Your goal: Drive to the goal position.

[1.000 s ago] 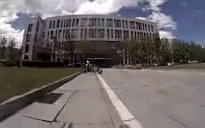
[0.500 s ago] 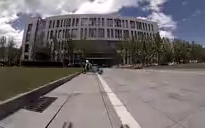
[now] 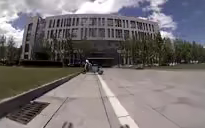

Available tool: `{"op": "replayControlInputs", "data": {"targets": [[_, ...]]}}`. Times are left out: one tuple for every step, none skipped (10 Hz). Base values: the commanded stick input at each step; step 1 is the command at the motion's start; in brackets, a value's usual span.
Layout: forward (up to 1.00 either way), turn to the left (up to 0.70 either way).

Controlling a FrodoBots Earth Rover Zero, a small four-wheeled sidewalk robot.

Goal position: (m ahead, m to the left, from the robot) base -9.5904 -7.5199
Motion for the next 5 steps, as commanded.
{"op": "replayControlInputs", "data": {"targets": [[0.70,-0.31],[0.70,-0.31],[0.70,-0.30],[0.70,0.00],[0.70,0.00]]}}
